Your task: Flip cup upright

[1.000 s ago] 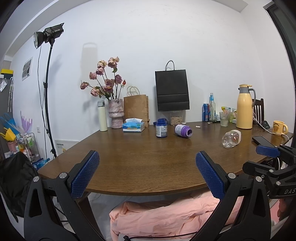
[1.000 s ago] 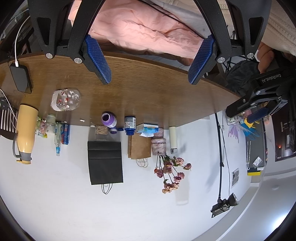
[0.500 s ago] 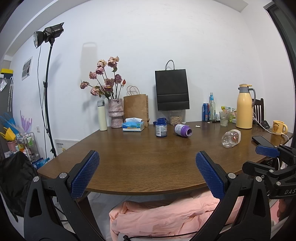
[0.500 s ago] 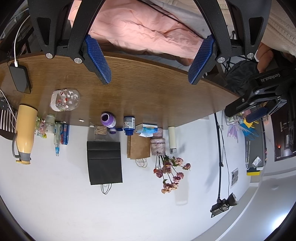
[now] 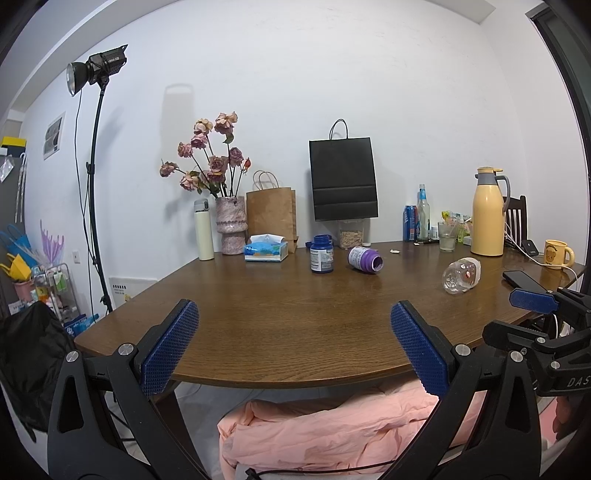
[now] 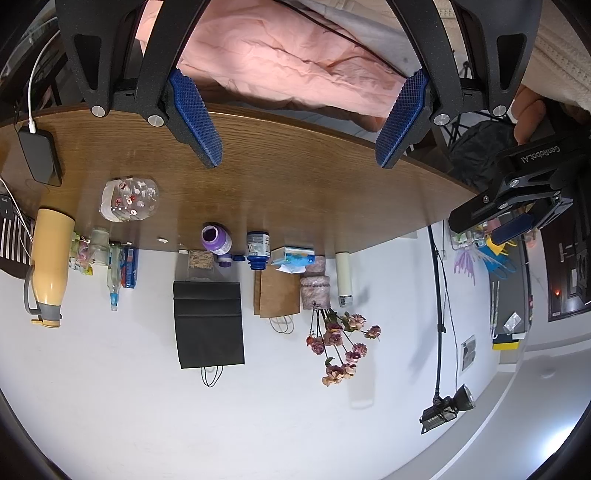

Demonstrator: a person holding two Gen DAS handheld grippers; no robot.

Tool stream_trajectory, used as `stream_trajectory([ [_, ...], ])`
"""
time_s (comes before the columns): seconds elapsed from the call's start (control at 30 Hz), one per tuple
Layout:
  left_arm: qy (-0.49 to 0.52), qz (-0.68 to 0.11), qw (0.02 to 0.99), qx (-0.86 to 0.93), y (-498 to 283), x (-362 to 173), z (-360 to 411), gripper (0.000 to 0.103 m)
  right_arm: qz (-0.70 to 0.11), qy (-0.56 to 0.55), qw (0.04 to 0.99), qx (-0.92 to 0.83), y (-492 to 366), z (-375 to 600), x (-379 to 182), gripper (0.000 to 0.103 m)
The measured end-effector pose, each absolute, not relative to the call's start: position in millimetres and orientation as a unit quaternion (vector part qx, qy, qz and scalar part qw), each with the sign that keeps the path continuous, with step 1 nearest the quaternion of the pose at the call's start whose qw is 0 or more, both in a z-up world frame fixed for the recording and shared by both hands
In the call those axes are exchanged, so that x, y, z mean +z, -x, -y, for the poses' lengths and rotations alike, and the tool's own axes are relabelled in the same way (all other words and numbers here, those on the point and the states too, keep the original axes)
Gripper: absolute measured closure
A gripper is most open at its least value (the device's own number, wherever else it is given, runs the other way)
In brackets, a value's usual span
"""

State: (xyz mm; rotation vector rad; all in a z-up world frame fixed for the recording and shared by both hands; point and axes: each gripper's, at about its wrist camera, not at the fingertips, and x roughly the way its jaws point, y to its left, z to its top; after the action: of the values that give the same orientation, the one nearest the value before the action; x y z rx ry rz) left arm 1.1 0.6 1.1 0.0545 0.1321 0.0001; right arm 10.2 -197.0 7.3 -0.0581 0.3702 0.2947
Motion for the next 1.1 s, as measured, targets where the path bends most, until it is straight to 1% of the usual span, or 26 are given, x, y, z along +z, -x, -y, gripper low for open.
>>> stream_trajectory([
  [0.83, -0.027, -0.067, 0.997, 0.000, -1.6, 1.6, -1.0, 0.000, -0.183, 0.030, 0.971, 0.148, -8.8, 188.3, 0.3, 0.014],
  [0.97, -0.028, -0.071, 0.997, -0.003, -2.3, -5.6, 3.2, 0.000, -0.185, 0.030, 0.971, 0.149, -9.1, 186.9, -0.5, 0.014],
  [1.1, -0.014, -0.082, 0.997, -0.003, -17.8, -7.2, -1.0, 0.000, -0.192, 0.029, 0.969, 0.153, -15.1, 183.4, 0.1, 0.014],
])
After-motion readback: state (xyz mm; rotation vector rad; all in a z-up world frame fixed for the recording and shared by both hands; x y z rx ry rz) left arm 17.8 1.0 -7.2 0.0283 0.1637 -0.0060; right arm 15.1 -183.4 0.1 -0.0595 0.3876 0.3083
